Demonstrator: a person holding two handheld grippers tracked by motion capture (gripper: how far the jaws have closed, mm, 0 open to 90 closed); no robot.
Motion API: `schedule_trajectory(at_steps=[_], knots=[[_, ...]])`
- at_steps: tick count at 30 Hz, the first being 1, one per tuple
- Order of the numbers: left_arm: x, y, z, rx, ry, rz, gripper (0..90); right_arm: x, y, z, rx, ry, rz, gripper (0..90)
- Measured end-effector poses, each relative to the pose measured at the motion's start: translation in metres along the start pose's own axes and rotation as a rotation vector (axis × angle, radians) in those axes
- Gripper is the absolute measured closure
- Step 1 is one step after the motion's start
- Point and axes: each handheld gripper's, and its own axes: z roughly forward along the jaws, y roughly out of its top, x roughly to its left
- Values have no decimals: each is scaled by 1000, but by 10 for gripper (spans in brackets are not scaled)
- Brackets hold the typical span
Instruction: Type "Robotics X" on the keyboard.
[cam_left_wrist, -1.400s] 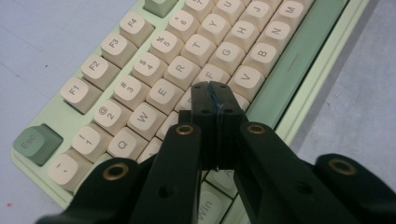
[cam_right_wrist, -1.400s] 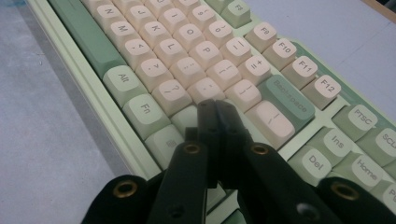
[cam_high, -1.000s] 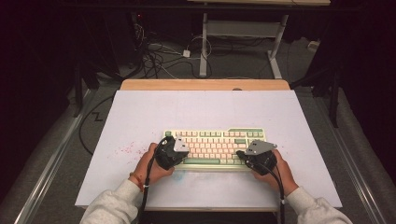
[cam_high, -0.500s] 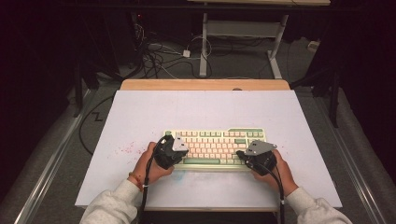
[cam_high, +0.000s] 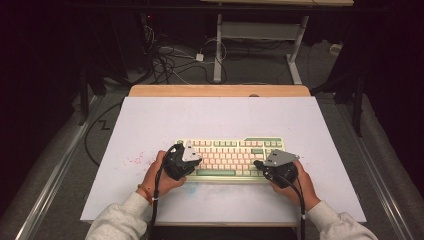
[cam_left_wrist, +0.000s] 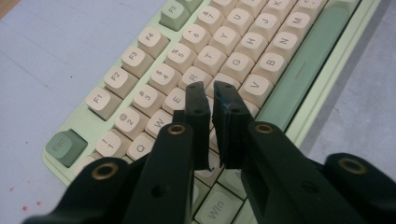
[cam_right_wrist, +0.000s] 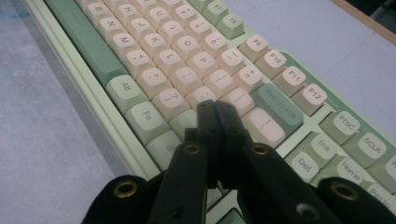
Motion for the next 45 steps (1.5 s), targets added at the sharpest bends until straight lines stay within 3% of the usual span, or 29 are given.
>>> schedule_trajectory(at_steps=[3,9,18,25,30,40,45], knots=[[1,-1,0,-15,5,-8,739,-1,1,-2,-11,-4,3,900],[1,-2,-4,-55,62,-20,559,-5,5,-8,-39,-21,22,900],[-2,-1,-6,-88,114,-9,424,-8,6,-12,-61,-39,36,849],[-3,-2,-6,-90,127,-1,370,-10,6,-13,-61,-69,50,697],[-5,-3,-6,-100,137,-18,290,-11,6,-13,-69,-70,56,596],[-9,-4,-3,-109,122,0,178,-10,8,-11,-93,-129,77,259],[-11,-3,-1,-103,127,8,164,-10,8,-11,-101,-154,87,207]])
